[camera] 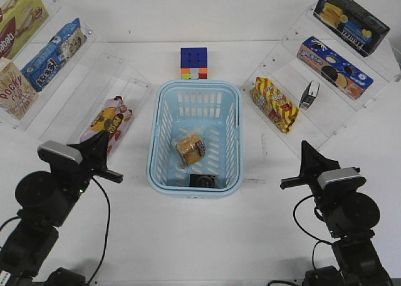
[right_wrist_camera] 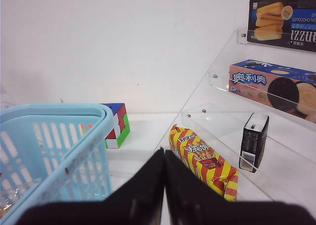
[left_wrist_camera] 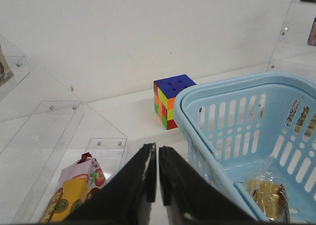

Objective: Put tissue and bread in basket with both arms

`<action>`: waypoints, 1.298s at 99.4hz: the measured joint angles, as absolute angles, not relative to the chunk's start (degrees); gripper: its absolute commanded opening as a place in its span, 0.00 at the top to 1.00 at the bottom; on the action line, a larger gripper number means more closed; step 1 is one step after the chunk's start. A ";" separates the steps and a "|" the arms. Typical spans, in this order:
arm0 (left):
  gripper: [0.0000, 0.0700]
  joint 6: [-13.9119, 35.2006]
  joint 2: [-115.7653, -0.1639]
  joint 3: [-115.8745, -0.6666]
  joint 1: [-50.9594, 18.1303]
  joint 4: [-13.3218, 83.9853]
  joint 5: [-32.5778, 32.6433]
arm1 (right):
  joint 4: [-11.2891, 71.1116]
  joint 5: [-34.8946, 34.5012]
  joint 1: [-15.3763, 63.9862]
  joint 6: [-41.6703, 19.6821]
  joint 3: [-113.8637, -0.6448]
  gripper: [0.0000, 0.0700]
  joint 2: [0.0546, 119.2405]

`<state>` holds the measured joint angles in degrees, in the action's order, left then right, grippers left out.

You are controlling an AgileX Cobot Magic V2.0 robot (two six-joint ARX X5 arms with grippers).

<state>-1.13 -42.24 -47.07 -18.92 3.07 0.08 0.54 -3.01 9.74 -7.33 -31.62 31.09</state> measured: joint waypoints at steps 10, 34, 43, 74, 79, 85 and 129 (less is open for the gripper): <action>1.00 1.06 -40.10 -41.39 -18.92 2.26 0.08 | 0.54 -3.01 9.74 -7.33 -31.62 1.00 31.09; 1.00 2.42 -38.00 -41.19 -18.92 9.17 0.08 | 0.54 -3.01 9.74 -7.33 -31.62 1.00 31.09; 1.00 2.35 -37.60 -41.19 -18.92 7.88 0.08 | 0.54 -3.01 9.74 -7.33 -31.62 1.00 31.09; 1.00 1.41 -32.60 -36.99 -13.80 1.23 9.28 | 0.54 -3.01 9.74 -7.33 -31.62 1.00 31.09; 1.00 1.41 -30.02 -32.88 -11.42 -2.83 9.06 | 0.51 -3.01 9.74 -7.33 -31.62 1.00 31.09; 1.00 1.41 -26.30 -27.18 -9.23 -6.74 8.82 | 0.54 -3.01 9.74 -7.33 -31.62 1.00 31.09; 1.00 4.10 -1.76 -1.96 -2.04 -3.31 1.28 | 0.51 -3.01 9.74 -7.33 -31.62 1.00 31.09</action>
<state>4.10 -1.76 -1.96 -2.04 -3.31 1.28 0.51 -3.01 9.74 -7.33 -31.62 31.09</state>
